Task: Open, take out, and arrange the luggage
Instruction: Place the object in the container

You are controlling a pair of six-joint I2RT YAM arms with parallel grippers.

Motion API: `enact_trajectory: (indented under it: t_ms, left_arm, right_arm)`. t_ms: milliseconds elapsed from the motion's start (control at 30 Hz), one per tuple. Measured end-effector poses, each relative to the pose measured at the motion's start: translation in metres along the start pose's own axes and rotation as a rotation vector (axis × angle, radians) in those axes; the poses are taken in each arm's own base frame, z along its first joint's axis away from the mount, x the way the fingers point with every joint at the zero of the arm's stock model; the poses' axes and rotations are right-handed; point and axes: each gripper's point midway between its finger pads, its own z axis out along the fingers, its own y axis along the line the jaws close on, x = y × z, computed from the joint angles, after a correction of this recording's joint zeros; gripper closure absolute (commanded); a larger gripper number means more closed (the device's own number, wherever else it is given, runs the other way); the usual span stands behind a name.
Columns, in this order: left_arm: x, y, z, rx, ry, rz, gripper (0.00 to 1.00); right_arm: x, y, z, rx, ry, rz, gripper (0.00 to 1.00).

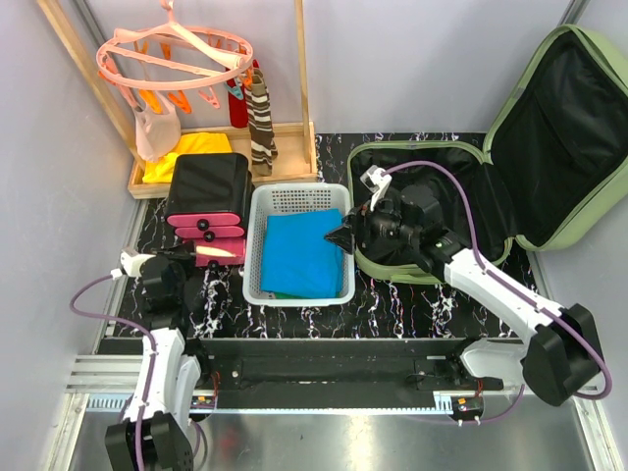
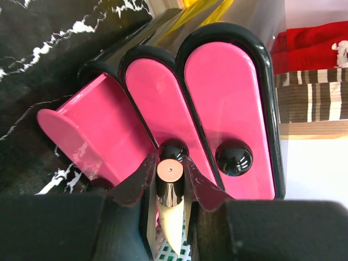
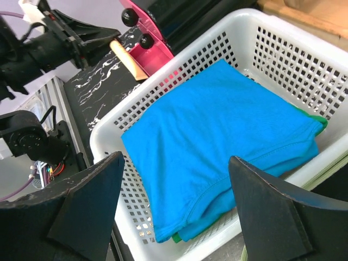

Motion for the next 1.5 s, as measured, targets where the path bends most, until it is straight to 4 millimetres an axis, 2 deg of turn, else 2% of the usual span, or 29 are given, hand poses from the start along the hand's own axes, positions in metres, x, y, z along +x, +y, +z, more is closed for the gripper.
enact_trajectory:
  t_ms: [267, 600, 900, 1067, 1100, 1233, 1500]
  left_arm:
    - [-0.003, 0.001, 0.008, 0.020, -0.032, -0.062, 1.00]
    - [0.007, 0.026, 0.021, -0.027, -0.034, -0.119, 1.00]
    - [0.007, 0.028, 0.032, -0.025, -0.038, -0.136, 0.99]
    - [0.009, 0.032, 0.036, -0.038, -0.033, -0.141, 0.80]
    - [0.009, 0.032, 0.036, -0.037, -0.033, -0.141, 0.70]
    - [0.009, 0.031, 0.036, -0.032, -0.034, -0.129, 0.54]
    - [0.006, 0.026, 0.038, -0.027, -0.036, -0.098, 0.42]
  right_arm:
    - [-0.004, 0.007, -0.011, -0.001, -0.027, -0.021, 0.13]
    - [0.001, 0.007, -0.011, -0.009, -0.020, -0.021, 0.13]
    - [0.006, 0.007, -0.014, -0.008, -0.019, -0.020, 0.12]
    - [0.002, 0.010, -0.018, -0.011, -0.034, -0.030, 0.12]
    - [0.001, 0.011, -0.018, -0.012, -0.037, -0.032, 0.12]
    - [0.001, 0.011, -0.018, -0.011, -0.038, -0.034, 0.12]
    - [0.002, 0.011, -0.018, -0.010, -0.035, -0.033, 0.12]
